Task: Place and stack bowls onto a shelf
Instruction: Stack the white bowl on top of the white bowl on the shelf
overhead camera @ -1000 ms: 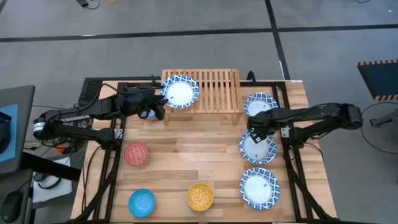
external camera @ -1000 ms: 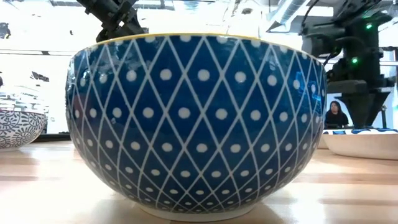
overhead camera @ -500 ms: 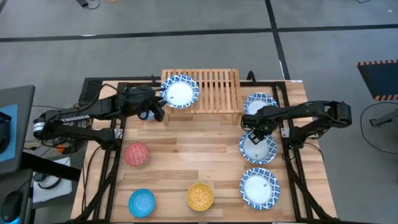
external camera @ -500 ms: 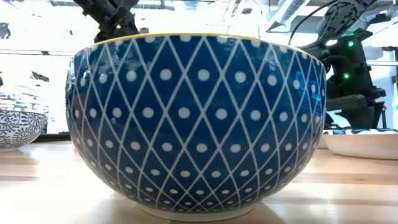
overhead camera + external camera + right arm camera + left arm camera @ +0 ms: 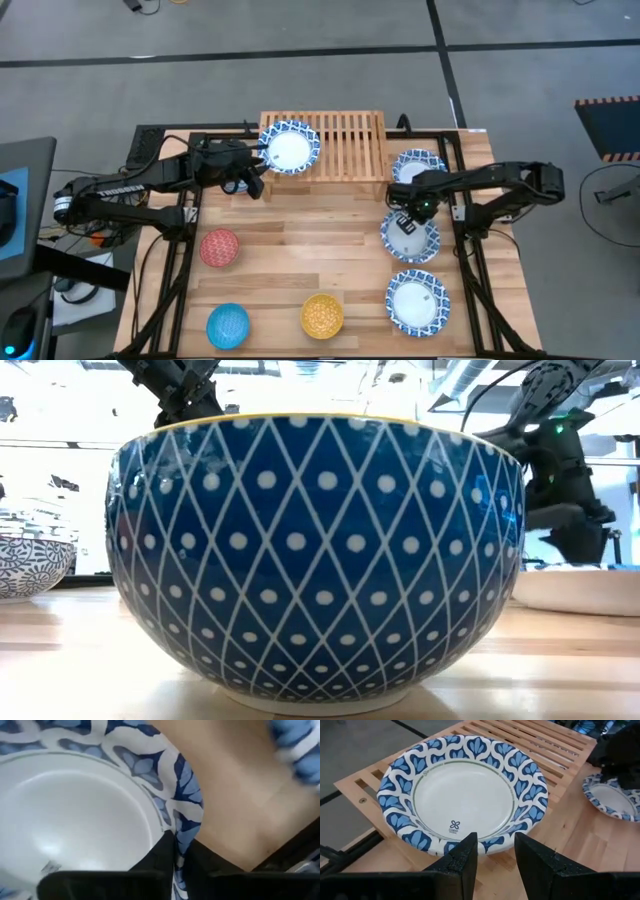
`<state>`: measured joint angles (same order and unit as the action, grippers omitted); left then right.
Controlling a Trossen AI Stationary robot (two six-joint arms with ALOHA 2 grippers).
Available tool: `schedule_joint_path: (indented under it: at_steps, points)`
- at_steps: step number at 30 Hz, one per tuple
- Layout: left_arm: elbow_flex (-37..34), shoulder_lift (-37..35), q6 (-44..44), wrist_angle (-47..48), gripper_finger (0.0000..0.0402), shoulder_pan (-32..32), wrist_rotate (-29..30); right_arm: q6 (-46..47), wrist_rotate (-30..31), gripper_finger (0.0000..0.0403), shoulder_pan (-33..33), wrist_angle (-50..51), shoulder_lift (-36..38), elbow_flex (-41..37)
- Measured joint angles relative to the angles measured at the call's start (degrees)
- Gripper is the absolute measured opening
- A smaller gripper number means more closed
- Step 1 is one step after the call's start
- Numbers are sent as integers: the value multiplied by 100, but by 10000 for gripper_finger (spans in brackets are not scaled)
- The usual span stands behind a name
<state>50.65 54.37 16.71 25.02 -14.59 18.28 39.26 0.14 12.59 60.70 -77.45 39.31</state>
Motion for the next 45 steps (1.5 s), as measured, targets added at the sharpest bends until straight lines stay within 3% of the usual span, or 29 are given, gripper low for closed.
schedule_joint_path:
  at_steps: [8,14,23,27,33,40,45]
  points:
    - [0,0,20,0,114,0,-262,881,-840,29,-749,642,910,449]
    - [0,0,-13,0,114,0,-301,1946,-924,31,-1459,607,1560,1150]
    - [0,0,-212,0,114,0,-301,2599,481,29,-1759,-17,1721,2517]
    - [0,0,-212,0,114,0,-299,2136,1036,28,-1336,-1076,1426,2860]
    - [0,-2,-213,14,114,0,-298,1026,1169,28,-290,-2495,402,3646]
    - [266,-9,-36,911,114,0,-273,465,1131,29,822,-2551,-1220,5270]
    - [291,-56,270,1415,114,0,-132,309,634,31,1133,-2582,-2244,6276]
